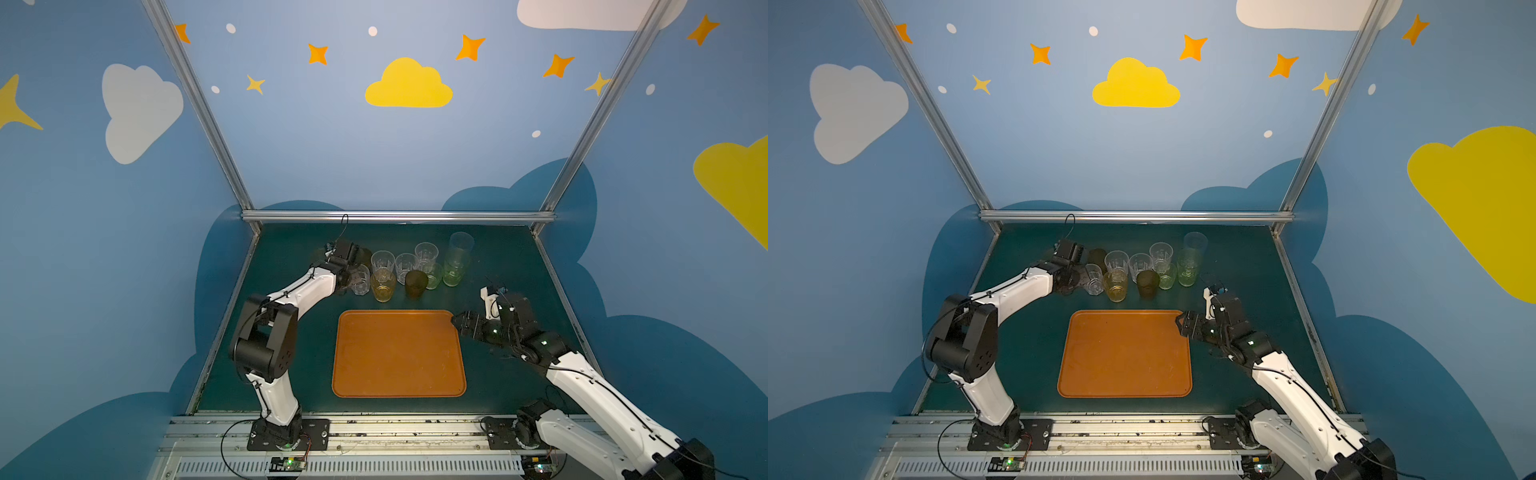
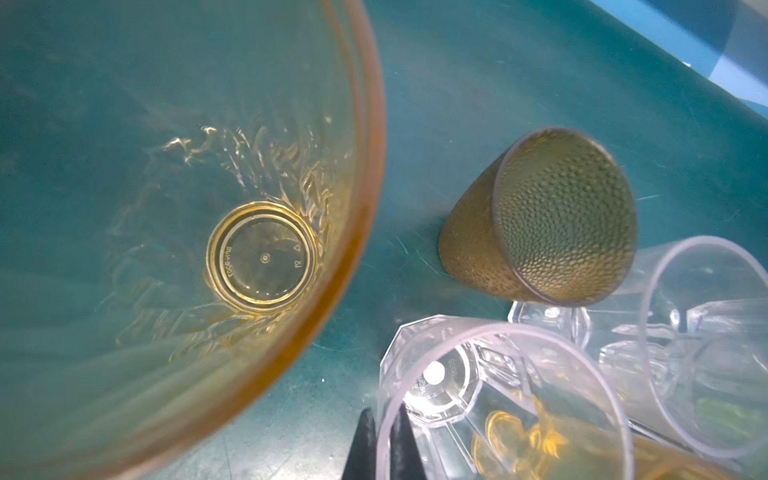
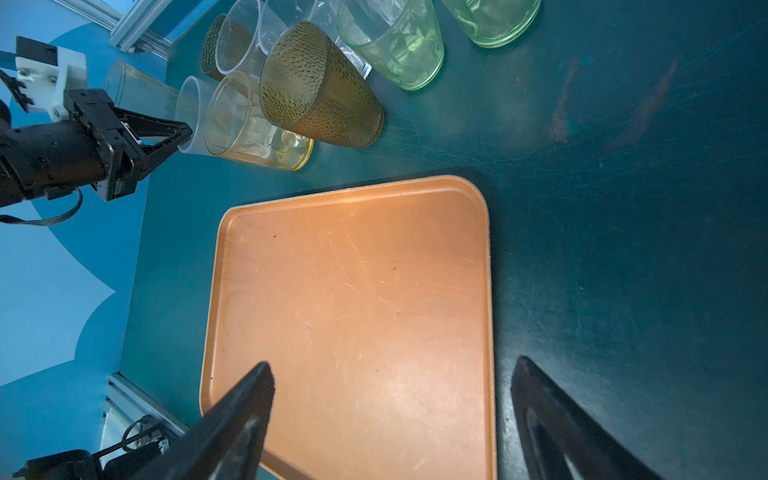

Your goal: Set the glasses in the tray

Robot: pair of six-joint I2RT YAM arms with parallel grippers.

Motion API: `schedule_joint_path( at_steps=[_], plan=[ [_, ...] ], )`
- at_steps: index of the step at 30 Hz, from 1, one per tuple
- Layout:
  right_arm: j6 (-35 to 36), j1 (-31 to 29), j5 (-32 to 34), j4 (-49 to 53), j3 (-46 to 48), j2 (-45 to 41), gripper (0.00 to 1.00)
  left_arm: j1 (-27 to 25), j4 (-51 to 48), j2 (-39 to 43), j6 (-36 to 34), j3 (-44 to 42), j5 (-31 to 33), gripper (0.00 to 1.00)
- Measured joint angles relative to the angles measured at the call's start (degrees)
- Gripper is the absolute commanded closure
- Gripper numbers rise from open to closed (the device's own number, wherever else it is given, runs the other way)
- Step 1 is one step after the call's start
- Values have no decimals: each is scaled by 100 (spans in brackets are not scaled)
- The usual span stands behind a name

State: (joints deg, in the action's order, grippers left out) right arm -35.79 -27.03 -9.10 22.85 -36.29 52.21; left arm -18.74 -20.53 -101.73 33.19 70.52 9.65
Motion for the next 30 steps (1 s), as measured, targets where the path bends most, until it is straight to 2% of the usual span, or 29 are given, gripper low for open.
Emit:
schedule_joint_path(
  at_steps=[9,30],
  plan=[
    [-90,22,-114,-70,-2,256,12,0,-70,483,-2,-267,-146,96],
    [-304,133,-109,-245,0,262,11,-22,-494,1875,-173,-826,-249,96]
  ],
)
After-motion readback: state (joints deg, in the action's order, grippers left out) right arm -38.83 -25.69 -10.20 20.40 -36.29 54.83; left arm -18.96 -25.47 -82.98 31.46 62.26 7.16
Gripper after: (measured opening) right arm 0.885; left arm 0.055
